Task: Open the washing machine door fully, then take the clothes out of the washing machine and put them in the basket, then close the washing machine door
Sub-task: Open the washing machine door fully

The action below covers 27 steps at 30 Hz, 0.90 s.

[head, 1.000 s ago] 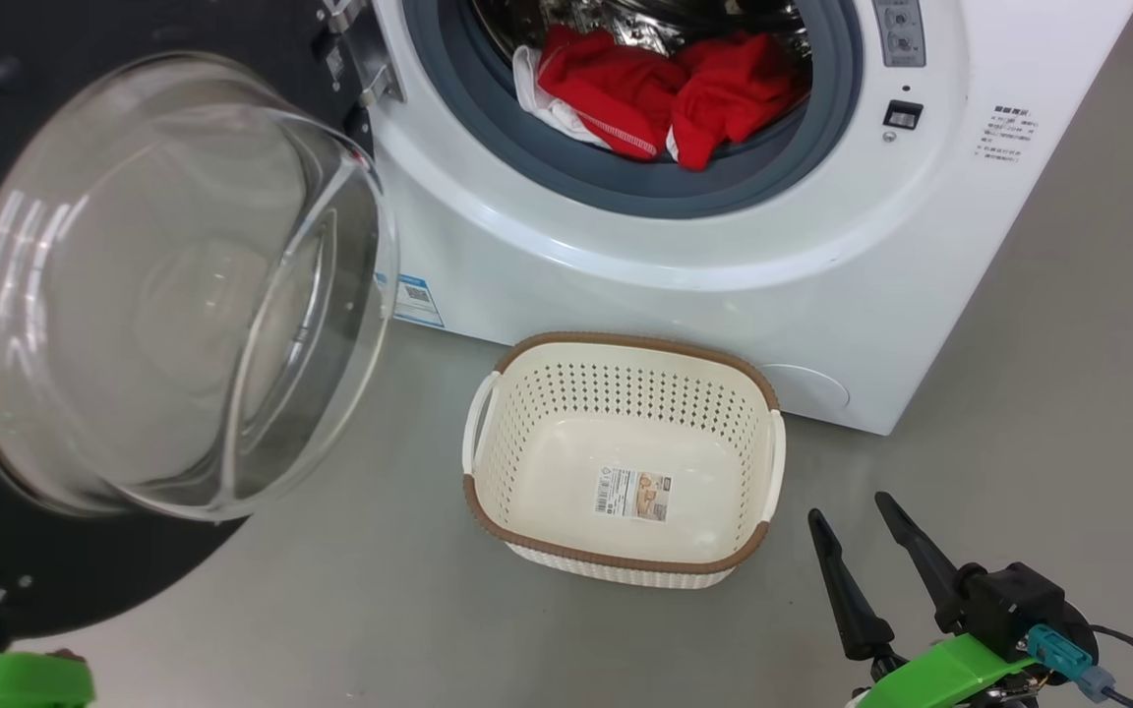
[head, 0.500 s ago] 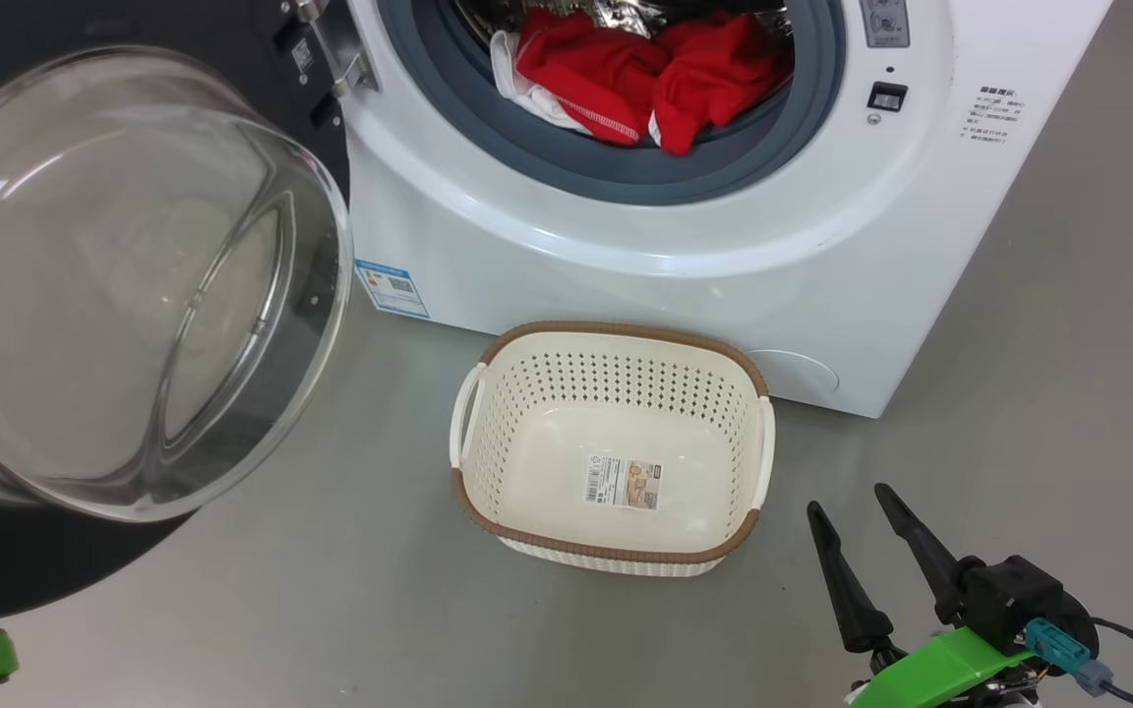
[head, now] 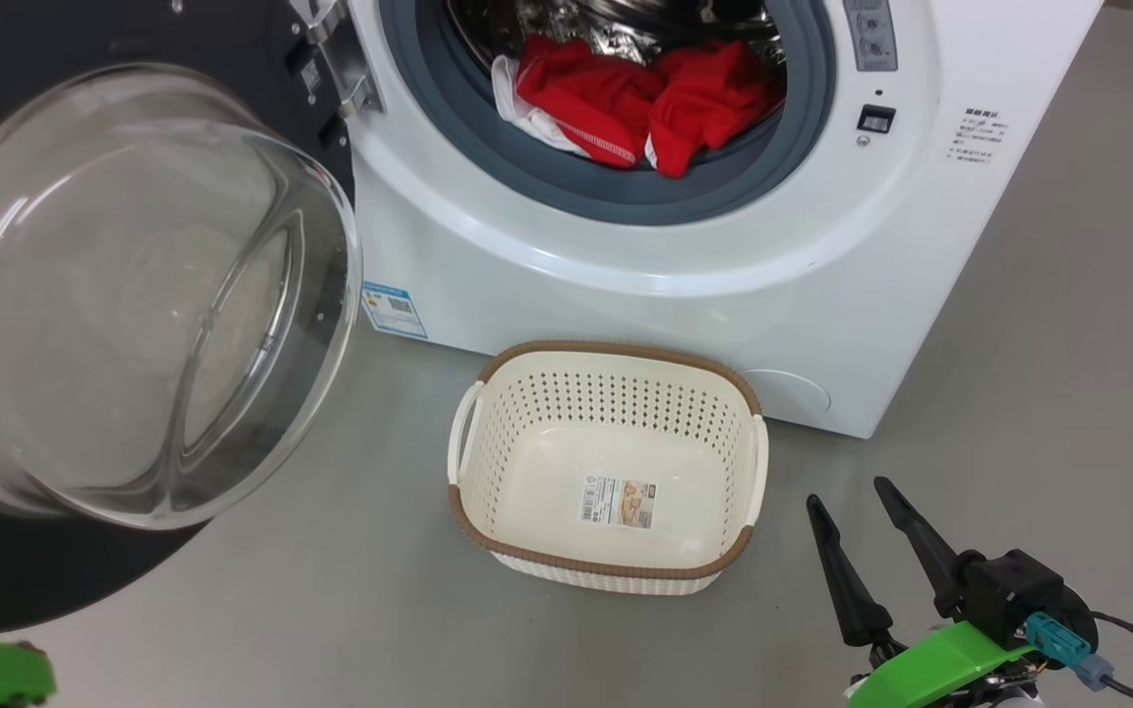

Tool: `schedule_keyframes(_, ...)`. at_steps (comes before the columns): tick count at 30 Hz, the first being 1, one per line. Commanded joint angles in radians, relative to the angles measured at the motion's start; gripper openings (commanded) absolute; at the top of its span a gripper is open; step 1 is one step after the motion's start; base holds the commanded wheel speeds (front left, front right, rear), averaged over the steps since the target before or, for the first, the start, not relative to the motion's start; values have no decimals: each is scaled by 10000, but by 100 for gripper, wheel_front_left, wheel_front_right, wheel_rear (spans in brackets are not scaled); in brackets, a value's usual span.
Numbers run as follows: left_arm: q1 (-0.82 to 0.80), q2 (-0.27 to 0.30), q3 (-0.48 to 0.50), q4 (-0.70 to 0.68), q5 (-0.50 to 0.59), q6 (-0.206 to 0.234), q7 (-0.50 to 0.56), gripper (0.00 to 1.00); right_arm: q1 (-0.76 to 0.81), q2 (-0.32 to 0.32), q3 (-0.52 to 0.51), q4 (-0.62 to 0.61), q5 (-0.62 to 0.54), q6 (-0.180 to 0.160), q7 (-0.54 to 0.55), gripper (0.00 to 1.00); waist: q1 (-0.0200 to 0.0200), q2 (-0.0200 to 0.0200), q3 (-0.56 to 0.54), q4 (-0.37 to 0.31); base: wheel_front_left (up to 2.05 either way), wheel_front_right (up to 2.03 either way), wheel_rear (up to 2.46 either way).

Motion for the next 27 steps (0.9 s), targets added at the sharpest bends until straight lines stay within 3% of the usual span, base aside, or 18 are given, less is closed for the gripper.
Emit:
schedule_keyframes(1,270,299,25,-467,-118,10,-59,0,-193,15,269,-272,5,35,-91,100,0,-1,-119,-49,0,0,0)
schedule_keyframes(14,1740,158,-1625,-1874,-640,9,-59,2,-134,15,131,-391,216,35,-92,100,0,-1,-418,-574,0,0,0)
schedule_keyframes(16,1906,196,-1974,-2047,-782,9,-59,24,-148,15,118,-420,236,35,-92,100,0,-1,-412,-733,0,0,0)
schedule_keyframes(18,2031,286,-2291,-2201,-954,8,-59,37,-164,15,101,-458,270,35,-92,100,0,-1,-407,-917,0,0,0)
schedule_keyframes(19,2031,286,-2291,-2201,-954,8,-59,37,-164,15,101,-458,270,35,-92,100,0,-1,-407,-917,0,0,0)
schedule_keyframes(21,2137,396,-2501,-2315,-1109,8,-59,55,-163,15,72,-499,312,35,-92,100,0,-1,-400,-1112,0,0,0)
schedule_keyframes(23,2208,465,-2677,-2418,-1240,8,-59,100,-159,15,48,-520,332,35,-92,100,0,-1,-392,-1312,0,0,0)
schedule_keyframes(27,2305,567,-3141,-2656,-1491,8,-59,100,-168,15,-48,-571,349,35,-92,100,0,-1,-333,-1719,0,0,0)
